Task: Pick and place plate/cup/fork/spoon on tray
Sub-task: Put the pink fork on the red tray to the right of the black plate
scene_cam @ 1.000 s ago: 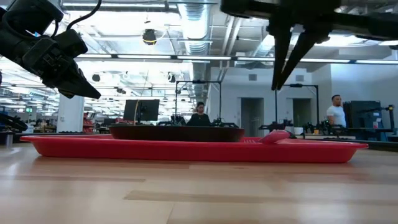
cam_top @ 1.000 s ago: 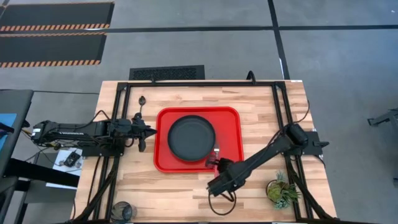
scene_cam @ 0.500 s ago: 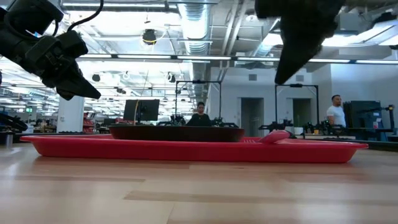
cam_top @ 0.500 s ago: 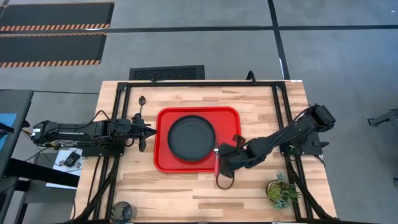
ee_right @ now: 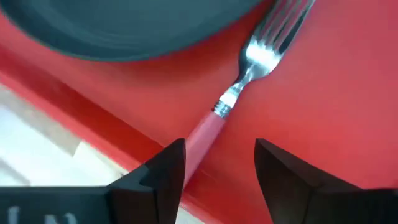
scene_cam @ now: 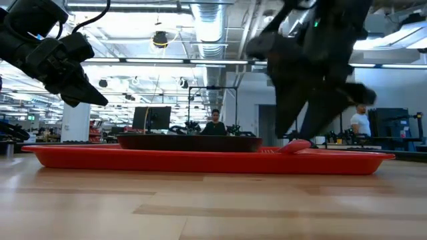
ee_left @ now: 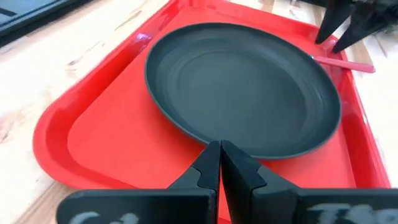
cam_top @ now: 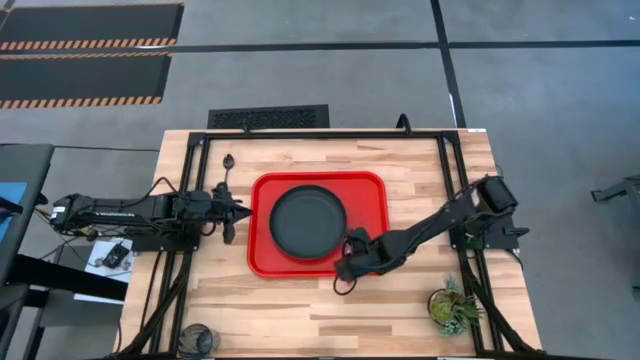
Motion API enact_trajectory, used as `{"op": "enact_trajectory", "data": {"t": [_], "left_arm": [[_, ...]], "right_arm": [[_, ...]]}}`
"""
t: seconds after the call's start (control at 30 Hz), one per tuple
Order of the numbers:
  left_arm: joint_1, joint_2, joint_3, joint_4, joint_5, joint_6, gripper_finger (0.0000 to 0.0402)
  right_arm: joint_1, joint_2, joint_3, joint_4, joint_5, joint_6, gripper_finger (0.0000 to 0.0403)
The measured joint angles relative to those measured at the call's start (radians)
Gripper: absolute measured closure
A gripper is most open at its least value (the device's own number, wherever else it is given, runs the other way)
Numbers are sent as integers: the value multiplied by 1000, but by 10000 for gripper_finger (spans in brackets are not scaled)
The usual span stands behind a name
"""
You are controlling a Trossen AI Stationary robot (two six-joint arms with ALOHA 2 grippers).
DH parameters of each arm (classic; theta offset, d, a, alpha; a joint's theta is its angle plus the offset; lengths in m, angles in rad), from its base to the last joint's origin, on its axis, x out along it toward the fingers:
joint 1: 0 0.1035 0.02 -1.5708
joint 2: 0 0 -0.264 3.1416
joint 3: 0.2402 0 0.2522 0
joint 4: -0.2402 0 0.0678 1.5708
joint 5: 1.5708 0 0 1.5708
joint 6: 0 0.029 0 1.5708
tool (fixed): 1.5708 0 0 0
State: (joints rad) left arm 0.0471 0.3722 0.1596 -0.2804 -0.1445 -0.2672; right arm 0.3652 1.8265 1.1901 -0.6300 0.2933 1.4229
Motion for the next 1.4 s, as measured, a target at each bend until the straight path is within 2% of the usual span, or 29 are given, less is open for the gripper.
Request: {"op": "enact_trajectory", "data": {"t": [0.23, 0.67, 1.17, 1.4], "left_arm": [[-2, 0, 0, -4, 9, -5, 401], [-3, 0, 0, -18, 2, -8, 401], [-3, 0, 0, -19, 2, -11, 401], [-3, 0, 0, -19, 3, -11, 401]], "right_arm": [[-24, 80, 30, 17, -15, 1, 209], [-48, 78, 38, -26, -11, -33, 276], [-85, 77, 32, -50, -81, -71, 289], [-94, 76, 32, -57, -82, -92, 336]]}}
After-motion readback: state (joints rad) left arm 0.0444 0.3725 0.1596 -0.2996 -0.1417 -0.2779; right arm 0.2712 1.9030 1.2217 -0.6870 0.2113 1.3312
